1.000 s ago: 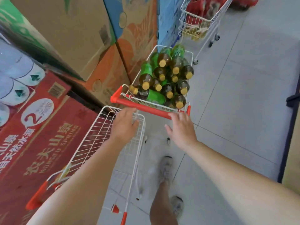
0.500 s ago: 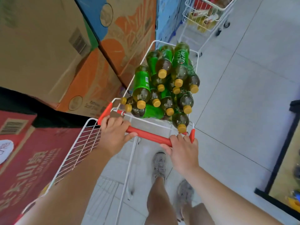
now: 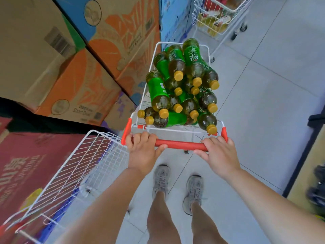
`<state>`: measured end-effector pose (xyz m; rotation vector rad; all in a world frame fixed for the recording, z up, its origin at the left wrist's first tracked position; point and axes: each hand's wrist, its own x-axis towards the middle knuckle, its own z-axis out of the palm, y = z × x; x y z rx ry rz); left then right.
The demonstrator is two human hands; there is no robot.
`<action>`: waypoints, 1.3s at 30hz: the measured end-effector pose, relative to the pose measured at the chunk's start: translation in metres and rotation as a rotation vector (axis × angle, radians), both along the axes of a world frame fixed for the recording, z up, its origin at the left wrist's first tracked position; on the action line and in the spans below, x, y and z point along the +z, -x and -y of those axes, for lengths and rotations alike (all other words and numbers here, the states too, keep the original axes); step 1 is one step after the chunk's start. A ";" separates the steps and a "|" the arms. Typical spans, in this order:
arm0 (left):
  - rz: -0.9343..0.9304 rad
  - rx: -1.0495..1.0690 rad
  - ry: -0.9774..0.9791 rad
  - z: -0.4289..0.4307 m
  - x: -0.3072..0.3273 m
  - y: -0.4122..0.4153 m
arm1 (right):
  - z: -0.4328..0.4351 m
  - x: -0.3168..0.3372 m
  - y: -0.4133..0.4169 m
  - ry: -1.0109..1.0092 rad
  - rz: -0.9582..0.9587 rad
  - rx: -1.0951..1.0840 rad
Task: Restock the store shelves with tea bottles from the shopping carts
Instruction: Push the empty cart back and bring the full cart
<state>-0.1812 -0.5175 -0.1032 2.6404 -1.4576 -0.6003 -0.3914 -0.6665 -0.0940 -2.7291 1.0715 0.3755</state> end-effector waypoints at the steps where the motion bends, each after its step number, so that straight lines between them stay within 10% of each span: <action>1: -0.002 0.009 -0.006 0.005 0.001 0.008 | 0.007 0.000 0.006 -0.011 0.002 0.006; 20: -0.031 0.031 -0.073 0.063 0.011 0.129 | 0.079 0.008 0.111 -0.135 -0.141 -0.011; 39: 0.023 -0.231 -0.029 -0.052 0.001 0.176 | -0.084 0.007 0.184 -0.156 -0.092 -0.486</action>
